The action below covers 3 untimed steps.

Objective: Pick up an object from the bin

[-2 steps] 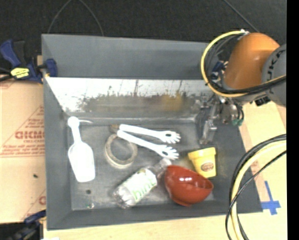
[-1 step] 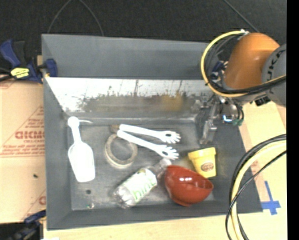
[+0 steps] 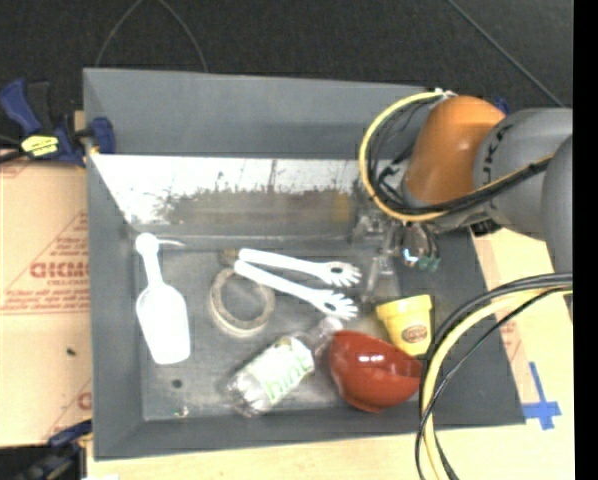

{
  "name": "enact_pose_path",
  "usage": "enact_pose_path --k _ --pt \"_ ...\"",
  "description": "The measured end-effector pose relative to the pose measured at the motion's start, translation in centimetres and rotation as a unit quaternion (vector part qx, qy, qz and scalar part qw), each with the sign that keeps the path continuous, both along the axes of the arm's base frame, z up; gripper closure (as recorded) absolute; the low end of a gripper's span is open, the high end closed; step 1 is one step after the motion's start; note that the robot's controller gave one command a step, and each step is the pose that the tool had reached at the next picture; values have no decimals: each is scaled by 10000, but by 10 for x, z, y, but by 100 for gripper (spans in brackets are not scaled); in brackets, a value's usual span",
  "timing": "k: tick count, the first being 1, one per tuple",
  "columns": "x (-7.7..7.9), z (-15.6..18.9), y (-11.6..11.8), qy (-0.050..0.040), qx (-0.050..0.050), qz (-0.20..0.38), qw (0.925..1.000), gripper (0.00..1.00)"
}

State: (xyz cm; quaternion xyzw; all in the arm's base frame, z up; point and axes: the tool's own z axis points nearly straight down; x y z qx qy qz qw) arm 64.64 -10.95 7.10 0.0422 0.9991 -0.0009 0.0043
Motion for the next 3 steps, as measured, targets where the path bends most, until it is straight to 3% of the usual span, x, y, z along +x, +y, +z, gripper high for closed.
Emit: enact_pose_path --k 1,3 --pt "6 15 3 -47 -24 290 9996 0" --pt "-9 1 41 -50 -10 -332 9994 0"
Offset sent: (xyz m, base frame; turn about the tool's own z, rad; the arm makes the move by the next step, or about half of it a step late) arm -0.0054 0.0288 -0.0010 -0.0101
